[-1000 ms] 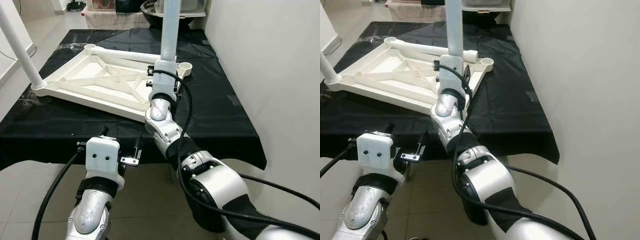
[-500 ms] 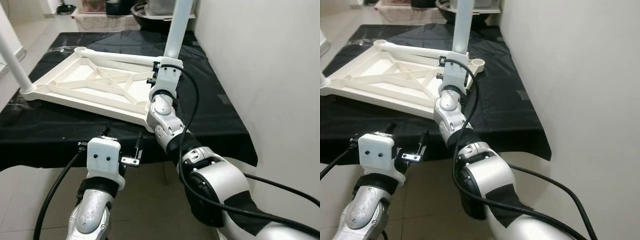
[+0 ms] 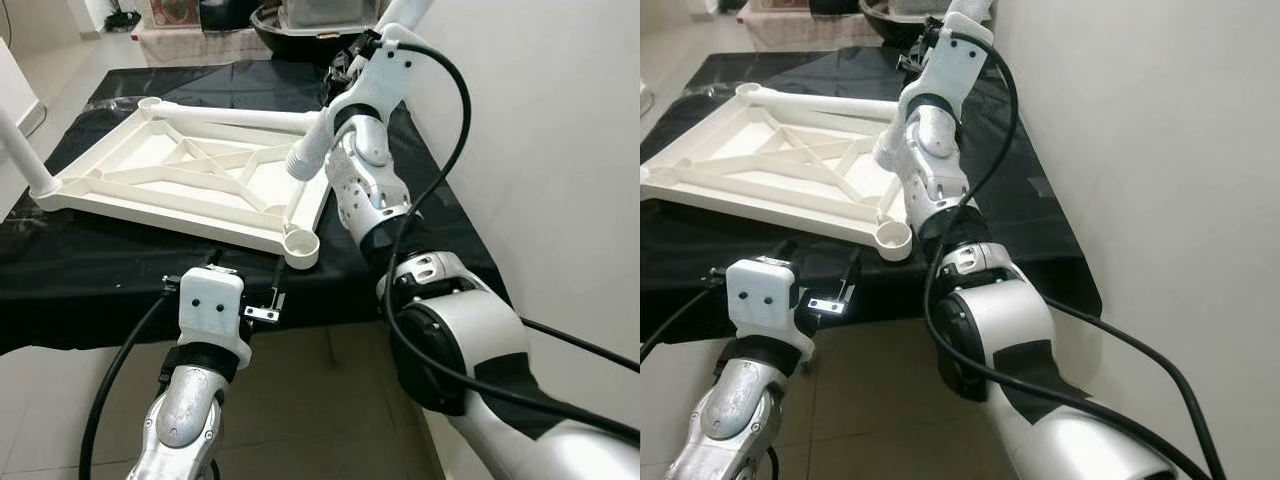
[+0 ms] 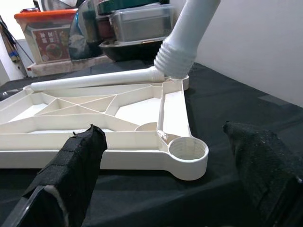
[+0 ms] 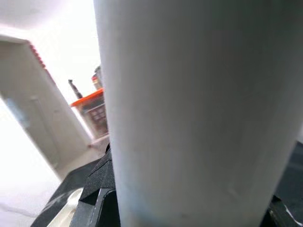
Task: Building children table
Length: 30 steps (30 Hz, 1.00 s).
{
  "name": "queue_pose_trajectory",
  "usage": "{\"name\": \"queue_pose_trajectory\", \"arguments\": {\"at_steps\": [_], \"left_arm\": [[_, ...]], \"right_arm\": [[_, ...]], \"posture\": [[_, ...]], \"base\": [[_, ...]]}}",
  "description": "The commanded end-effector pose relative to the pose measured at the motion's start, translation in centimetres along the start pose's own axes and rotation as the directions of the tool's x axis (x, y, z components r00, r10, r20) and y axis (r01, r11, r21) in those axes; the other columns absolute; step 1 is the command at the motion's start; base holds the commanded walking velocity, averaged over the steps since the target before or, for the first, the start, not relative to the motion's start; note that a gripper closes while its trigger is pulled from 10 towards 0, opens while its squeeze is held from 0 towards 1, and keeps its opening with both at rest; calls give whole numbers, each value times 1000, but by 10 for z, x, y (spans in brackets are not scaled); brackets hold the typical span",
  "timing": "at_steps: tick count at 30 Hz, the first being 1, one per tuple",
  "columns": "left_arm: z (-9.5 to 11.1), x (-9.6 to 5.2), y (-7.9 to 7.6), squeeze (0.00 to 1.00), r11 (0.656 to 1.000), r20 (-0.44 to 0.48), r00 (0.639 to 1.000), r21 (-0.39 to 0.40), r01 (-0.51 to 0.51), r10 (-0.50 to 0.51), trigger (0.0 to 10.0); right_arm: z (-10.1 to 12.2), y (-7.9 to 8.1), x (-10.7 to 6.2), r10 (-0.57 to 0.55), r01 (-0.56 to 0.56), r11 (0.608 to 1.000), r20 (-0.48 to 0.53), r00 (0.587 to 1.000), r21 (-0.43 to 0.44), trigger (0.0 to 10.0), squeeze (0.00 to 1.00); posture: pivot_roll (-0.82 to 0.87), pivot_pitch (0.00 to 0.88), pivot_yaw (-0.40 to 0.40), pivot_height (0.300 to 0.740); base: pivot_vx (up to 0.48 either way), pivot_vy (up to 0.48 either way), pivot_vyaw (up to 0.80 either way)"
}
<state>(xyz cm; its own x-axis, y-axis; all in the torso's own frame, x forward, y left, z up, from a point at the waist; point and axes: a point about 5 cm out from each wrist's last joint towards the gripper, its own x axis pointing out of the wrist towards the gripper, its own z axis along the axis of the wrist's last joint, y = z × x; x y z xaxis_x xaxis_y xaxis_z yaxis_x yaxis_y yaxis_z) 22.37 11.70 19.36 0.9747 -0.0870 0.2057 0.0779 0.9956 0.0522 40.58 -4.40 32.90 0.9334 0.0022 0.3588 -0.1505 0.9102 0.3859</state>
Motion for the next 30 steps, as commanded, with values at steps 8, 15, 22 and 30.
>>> {"name": "queue_pose_trajectory", "arguments": {"at_steps": [8,15,22,30], "left_arm": [[-19,9,6,1000,998,-97,995,48,27,-23,10000],[-37,26,-1,0,982,-195,974,129,138,-112,10000],[-45,40,-5,0,964,-222,961,169,204,-165,10000],[-41,60,-7,0,952,-189,967,220,213,-172,10000]], "right_arm": [[-25,-19,-24,168,-163,984,-71,983,69,10000,0],[-36,-16,-49,342,-331,937,-98,935,109,10000,0],[-39,-14,-62,415,-412,910,-114,903,46,10000,0],[-46,-22,-79,445,-450,893,-178,877,16,10000,0]], "posture": [[-31,9,33,740],[-36,0,30,740],[-38,0,32,740],[-41,0,34,740]], "base": [[0,0,0],[0,0,0],[0,0,0],[0,0,0]]}}
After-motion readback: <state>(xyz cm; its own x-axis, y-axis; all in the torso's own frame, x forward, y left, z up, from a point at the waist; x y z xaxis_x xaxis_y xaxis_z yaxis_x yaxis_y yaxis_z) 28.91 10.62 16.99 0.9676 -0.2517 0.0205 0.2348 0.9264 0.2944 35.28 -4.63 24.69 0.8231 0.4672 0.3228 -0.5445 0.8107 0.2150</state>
